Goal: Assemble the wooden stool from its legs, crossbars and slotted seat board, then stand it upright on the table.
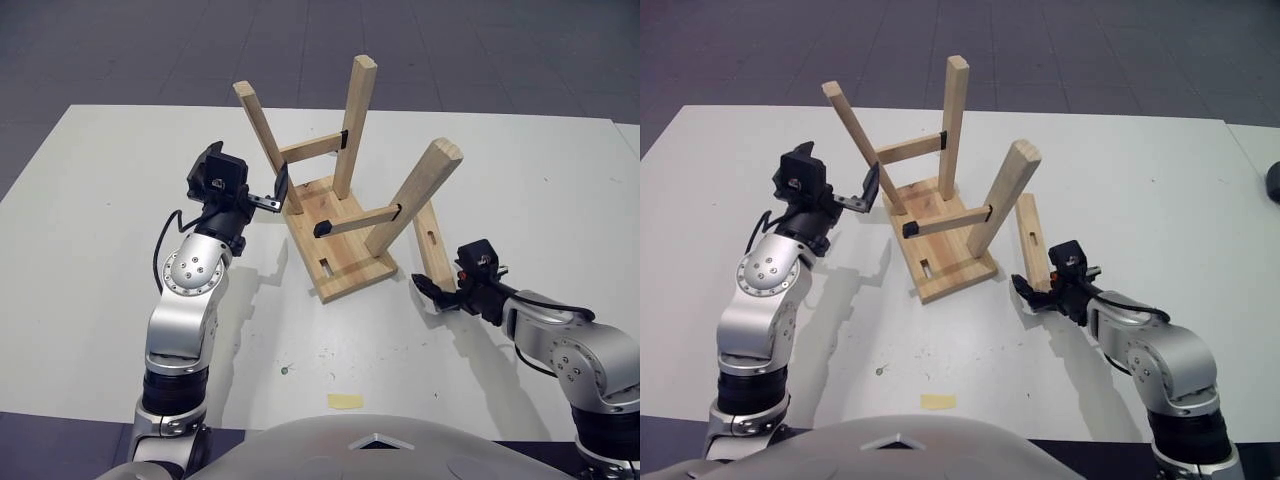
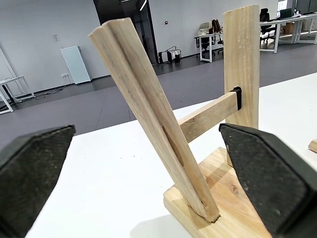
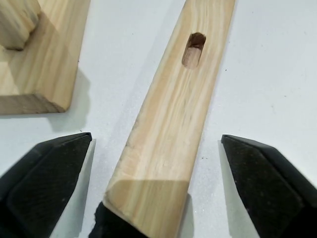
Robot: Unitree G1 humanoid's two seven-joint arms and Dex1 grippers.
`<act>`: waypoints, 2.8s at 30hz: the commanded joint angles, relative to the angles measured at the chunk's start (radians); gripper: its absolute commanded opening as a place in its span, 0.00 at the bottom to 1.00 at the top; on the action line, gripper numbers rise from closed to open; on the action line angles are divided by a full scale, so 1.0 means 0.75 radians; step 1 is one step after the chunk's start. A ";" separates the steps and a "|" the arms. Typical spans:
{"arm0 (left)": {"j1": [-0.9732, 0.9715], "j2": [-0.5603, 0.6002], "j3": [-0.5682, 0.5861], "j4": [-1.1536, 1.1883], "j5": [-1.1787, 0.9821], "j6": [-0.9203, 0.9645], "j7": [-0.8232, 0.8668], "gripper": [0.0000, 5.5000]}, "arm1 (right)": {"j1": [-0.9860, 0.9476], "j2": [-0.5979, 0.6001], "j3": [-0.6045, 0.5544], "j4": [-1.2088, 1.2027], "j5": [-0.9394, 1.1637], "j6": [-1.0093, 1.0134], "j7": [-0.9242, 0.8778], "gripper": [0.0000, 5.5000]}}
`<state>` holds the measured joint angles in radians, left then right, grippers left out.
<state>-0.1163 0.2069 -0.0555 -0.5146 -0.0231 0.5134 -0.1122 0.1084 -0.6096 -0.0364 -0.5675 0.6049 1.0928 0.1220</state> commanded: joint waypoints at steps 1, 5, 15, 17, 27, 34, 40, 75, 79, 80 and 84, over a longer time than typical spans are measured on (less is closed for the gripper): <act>0.005 -0.008 -0.007 0.007 0.023 -0.011 0.009 0.98 | -0.014 -0.006 0.017 0.014 -0.054 0.026 0.018 0.78; 0.013 -0.012 -0.014 0.005 0.029 -0.012 0.015 0.98 | -0.037 0.000 0.031 0.026 -0.098 0.029 0.035 0.64; 0.026 -0.015 -0.028 0.003 0.050 -0.015 0.022 0.98 | -0.030 0.000 0.013 0.049 -0.161 0.028 0.100 0.38; 0.020 -0.015 -0.026 0.009 0.051 -0.018 0.025 0.98 | -0.052 0.013 0.010 0.065 -0.184 0.008 0.101 0.38; -0.285 -0.077 0.222 -0.096 -0.356 0.210 -0.074 0.98 | -0.407 0.167 -0.142 0.262 -0.459 -0.641 -0.056 0.38; -0.731 -0.177 0.582 -0.053 -1.247 0.467 0.098 0.98 | -0.657 0.158 -0.124 0.218 -0.611 -1.203 0.012 0.38; -0.891 -0.159 0.545 0.014 -1.703 0.477 0.245 0.98 | -0.769 0.168 0.017 0.034 -0.573 -1.310 0.192 0.38; -0.991 0.380 0.401 0.003 -1.996 0.307 0.337 0.19 | -0.602 0.205 0.122 -0.090 -0.520 -1.230 0.435 0.38; -1.018 0.379 0.417 0.006 -1.967 0.250 0.299 0.19 | -0.604 0.214 0.126 -0.071 -0.550 -1.228 0.416 0.44; -1.023 0.374 0.426 0.008 -1.953 0.230 0.294 0.19 | -0.608 0.220 0.120 -0.063 -0.553 -1.227 0.408 0.45; -1.068 0.375 0.485 0.075 -1.836 0.126 0.337 0.19 | -0.646 0.252 0.064 -0.013 -0.546 -1.220 0.360 0.57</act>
<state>-0.8740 0.4816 0.2743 -0.4894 -1.4555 0.6631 0.1199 -0.3479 -0.4321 0.0398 -0.5991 0.1940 0.1637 0.4101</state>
